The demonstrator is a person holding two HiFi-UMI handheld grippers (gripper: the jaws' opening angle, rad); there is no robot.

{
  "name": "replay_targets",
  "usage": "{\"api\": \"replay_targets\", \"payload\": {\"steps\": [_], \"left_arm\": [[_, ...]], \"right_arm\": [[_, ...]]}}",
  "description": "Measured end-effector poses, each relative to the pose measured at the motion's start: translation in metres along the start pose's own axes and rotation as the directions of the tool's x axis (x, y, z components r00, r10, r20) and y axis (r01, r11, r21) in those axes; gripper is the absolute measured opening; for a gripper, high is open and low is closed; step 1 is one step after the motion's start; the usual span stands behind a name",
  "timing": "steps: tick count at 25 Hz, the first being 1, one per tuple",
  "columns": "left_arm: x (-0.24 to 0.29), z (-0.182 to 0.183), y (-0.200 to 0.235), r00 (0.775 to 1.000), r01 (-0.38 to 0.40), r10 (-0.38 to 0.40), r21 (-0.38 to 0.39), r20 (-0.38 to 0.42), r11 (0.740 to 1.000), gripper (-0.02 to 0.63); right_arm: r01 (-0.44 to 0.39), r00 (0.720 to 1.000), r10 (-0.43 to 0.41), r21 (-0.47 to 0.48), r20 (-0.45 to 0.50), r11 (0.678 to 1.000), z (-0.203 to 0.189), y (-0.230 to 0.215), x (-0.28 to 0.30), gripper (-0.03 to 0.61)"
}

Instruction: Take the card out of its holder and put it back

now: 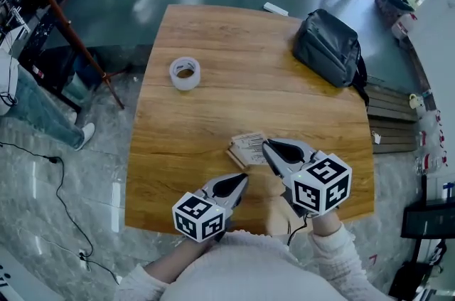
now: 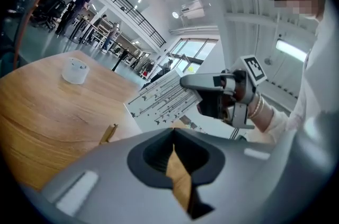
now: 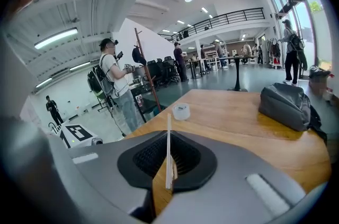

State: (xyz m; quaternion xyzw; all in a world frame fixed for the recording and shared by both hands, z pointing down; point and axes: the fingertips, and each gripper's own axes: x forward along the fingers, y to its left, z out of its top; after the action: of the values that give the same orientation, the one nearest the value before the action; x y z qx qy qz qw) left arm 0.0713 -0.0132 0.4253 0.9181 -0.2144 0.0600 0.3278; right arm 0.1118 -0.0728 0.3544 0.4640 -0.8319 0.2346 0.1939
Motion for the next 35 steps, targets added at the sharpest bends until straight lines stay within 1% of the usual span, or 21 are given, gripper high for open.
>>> {"api": "replay_targets", "payload": {"steps": [3, 7, 10, 15, 22, 26, 30, 35], "left_arm": [[0.0, -0.003, -0.003, 1.0, -0.007, 0.007, 0.018, -0.009, 1.0, 0.008], [0.0, -0.004, -0.001, 1.0, -0.019, 0.019, 0.009, -0.015, 1.0, 0.008], [-0.001, -0.004, -0.002, 0.999, -0.031, 0.031, 0.005, -0.012, 1.0, 0.008], [-0.001, -0.005, -0.006, 1.0, -0.024, 0.024, 0.011, -0.013, 1.0, 0.008], [-0.003, -0.005, 0.0, 0.999, -0.044, 0.044, -0.018, -0.008, 0.999, 0.008], [-0.002, -0.007, 0.001, 0.999, -0.04, 0.039, -0.036, -0.008, 0.999, 0.008], [-0.002, -0.007, 0.0, 0.999, -0.038, 0.038, -0.035, 0.0, 0.999, 0.008], [-0.001, -0.01, 0.0, 1.0, -0.028, 0.028, -0.051, 0.005, 0.998, 0.008]], "right_arm": [[-0.003, 1.0, 0.003, 0.013, 0.03, 1.0, -0.001, 0.001, -0.009, 0.014], [0.002, 0.998, -0.003, 0.029, 0.055, 1.0, -0.002, -0.001, -0.019, 0.014], [0.004, 0.999, -0.006, 0.034, 0.054, 0.999, -0.004, -0.002, -0.021, 0.014], [0.007, 0.998, -0.009, 0.037, 0.055, 0.999, -0.003, -0.003, -0.024, 0.014], [0.008, 0.999, -0.009, 0.023, 0.041, 1.0, -0.004, -0.002, -0.021, 0.014], [0.011, 0.999, -0.011, 0.022, 0.03, 1.0, -0.005, -0.003, -0.018, 0.014], [0.013, 1.0, -0.014, 0.023, 0.017, 1.0, -0.006, -0.005, -0.016, 0.014], [0.02, 1.0, -0.02, 0.01, -0.015, 1.0, -0.009, -0.009, -0.006, 0.014]]}}
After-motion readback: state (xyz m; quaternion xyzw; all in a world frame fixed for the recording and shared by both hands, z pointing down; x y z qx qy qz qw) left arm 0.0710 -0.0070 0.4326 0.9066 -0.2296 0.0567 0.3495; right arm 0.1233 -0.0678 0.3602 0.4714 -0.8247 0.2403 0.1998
